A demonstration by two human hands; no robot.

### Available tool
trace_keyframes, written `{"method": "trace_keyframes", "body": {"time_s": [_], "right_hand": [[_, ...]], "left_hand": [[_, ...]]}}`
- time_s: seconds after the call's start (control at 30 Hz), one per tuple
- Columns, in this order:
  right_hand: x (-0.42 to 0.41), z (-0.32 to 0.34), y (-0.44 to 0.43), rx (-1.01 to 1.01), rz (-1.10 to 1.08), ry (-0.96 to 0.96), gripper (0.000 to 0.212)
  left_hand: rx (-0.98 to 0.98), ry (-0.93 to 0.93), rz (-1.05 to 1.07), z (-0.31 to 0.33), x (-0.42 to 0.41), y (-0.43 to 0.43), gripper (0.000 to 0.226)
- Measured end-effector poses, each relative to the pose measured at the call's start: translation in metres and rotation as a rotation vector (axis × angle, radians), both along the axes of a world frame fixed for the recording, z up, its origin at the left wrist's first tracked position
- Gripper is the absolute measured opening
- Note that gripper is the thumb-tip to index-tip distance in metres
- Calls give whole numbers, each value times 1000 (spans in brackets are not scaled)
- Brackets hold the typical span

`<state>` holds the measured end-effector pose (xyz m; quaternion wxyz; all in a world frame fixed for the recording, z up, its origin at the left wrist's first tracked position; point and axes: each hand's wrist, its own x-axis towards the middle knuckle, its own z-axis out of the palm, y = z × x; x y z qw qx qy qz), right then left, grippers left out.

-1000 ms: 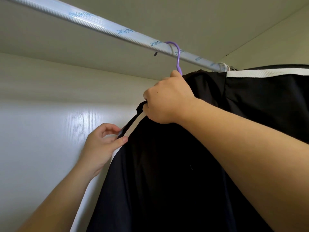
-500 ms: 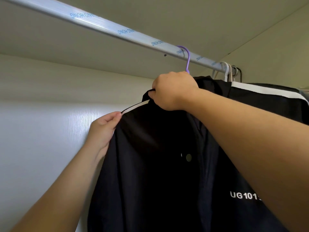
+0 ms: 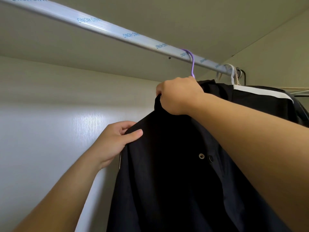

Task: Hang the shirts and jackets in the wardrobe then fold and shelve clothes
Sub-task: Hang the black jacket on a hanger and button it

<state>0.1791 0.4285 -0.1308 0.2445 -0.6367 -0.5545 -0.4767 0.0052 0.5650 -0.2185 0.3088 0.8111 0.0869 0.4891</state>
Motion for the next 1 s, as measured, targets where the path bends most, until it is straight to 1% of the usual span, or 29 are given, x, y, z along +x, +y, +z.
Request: {"method": "trace_keyframes", "body": {"time_s": [0.1,0.13,0.2,0.27,0.3,0.33,0.37,0.43,0.47,0.6,0.7,0.77,0.83,0.9,1.0], "right_hand": [[1,-3,0,-42,-44,-57,28],[0,-4,-1,-56,-44,-61,28],[-1,-7,-4,-53,-33,-98,28],[-3,-10,-4,-9,26,-226,28],[-4,-11,-3,-16,62,-291,29],[-6,-12,-1,-60,118,-309,31],[-8,-13,-1,-124,176,-261,29],[-11,-15,-1,-231,258,-123,17],[-12,-15,0,-248,261,-102,18],[-12,-12,6,-218,218,-61,21],[-14,-12,10,-194,232,-28,9],[-14,-14,12,-174,252,-20,5],[-13,-15,13,-151,271,-12,5],[-11,-15,15,-158,269,-19,8],[-9,-15,16,-181,252,-35,8]], "left_hand": [[-69,-7,3,-3,3,-1,10],[-102,2,-1,-3,4,-2,12],[-167,-12,-6,-4,5,-2,24],[-196,-61,10,-5,7,-3,29],[-193,-86,33,-6,9,-3,26],[-182,-107,60,-6,10,-2,23],[-173,-128,85,-6,11,-2,22],[-154,-159,126,-6,11,-1,23],[-134,-176,156,-6,10,-1,25],[62,-243,398,-4,8,-2,31],[200,-277,517,-3,5,0,32],[192,-319,468,-5,4,2,18],[122,-362,350,-8,4,4,3],[114,-372,322,-10,3,9,8],[104,-363,312,-12,6,12,14]]}}
